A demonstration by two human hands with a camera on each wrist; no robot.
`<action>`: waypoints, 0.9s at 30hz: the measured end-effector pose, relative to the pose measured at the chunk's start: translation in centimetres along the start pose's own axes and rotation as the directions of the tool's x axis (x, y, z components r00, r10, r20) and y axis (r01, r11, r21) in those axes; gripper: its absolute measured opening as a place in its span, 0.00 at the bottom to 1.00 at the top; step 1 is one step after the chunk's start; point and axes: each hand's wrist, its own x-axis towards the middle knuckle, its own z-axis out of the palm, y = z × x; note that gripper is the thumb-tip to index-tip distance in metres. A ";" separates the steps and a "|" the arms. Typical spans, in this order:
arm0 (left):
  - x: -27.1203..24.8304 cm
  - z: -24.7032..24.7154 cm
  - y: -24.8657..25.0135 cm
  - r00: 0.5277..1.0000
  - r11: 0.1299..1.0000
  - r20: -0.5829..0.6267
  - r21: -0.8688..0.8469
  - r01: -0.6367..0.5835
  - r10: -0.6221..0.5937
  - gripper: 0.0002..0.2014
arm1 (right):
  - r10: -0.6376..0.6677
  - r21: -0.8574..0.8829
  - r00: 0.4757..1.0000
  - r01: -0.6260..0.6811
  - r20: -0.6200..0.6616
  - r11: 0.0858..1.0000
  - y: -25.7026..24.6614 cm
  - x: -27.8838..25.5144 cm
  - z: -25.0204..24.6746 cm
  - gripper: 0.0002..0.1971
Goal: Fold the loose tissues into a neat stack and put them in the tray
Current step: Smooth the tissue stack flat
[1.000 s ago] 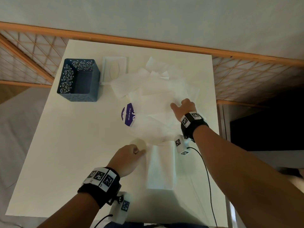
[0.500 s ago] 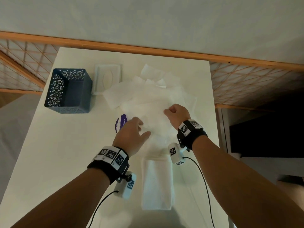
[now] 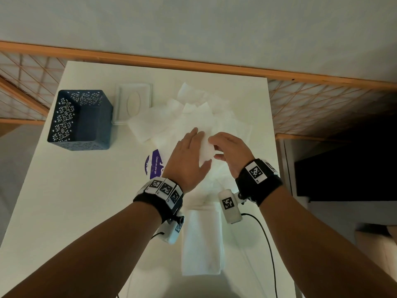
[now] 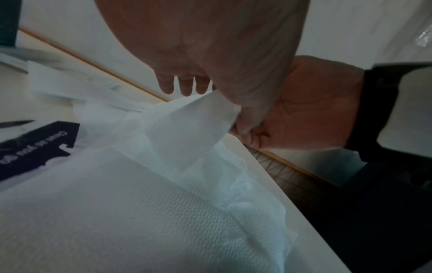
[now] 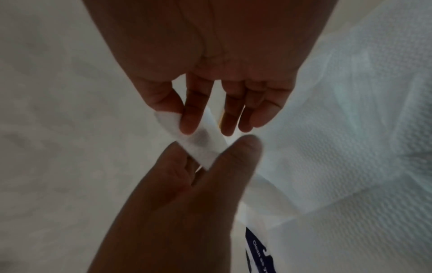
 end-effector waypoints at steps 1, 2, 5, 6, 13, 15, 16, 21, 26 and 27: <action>-0.1 -0.1 0.1 1.000 0.999 -0.027 -0.035 -0.001 0.000 0.36 | -0.006 -0.005 1.000 0.006 0.021 1.000 0.0 -0.2 0.1 0.07; -0.2 -0.2 0.3 0.999 0.999 -0.048 -0.053 0.002 -0.005 0.31 | -0.010 -0.017 0.999 0.010 0.041 1.000 0.0 -0.5 0.3 0.07; -0.6 -1.5 0.9 0.990 0.990 -0.095 -0.109 0.095 -0.105 0.15 | -0.027 -0.023 0.999 0.028 0.043 0.999 0.0 -1.1 0.3 0.11; -0.7 -2.0 0.9 0.982 0.981 -0.115 -0.137 0.134 -0.150 0.11 | -0.030 -0.016 0.999 0.030 0.015 0.999 0.1 -1.1 0.1 0.12; -2.4 -5.7 1.1 0.913 0.604 0.008 -0.748 0.277 -0.408 0.09 | 0.084 0.174 0.995 -0.073 -0.055 0.982 -0.1 -0.7 -1.0 0.16; -2.8 -6.4 1.1 0.893 0.419 0.113 -0.853 0.312 -0.435 0.07 | 0.099 0.182 0.995 -0.093 -0.022 0.979 -0.5 -0.7 -0.9 0.19; -2.9 -6.8 1.2 0.885 0.329 0.156 -0.889 0.320 -0.438 0.06 | 0.109 0.174 0.994 -0.108 -0.001 0.979 -0.6 -0.7 -0.8 0.20; -3.3 -8.3 1.0 0.883 0.028 0.296 -0.944 0.328 -0.363 0.13 | 0.163 0.122 0.971 -0.186 0.174 0.975 -1.6 -1.3 0.0 0.26; -3.4 -8.9 0.8 0.902 -0.021 0.321 -0.944 0.329 -0.290 0.22 | 0.198 0.243 0.924 -0.285 0.326 0.927 -1.9 -2.6 0.7 0.32; -3.4 -8.8 0.7 0.897 -0.006 0.327 -0.940 0.341 -0.296 0.24 | 0.182 0.259 0.919 -0.282 0.350 0.924 -1.9 -2.8 0.9 0.33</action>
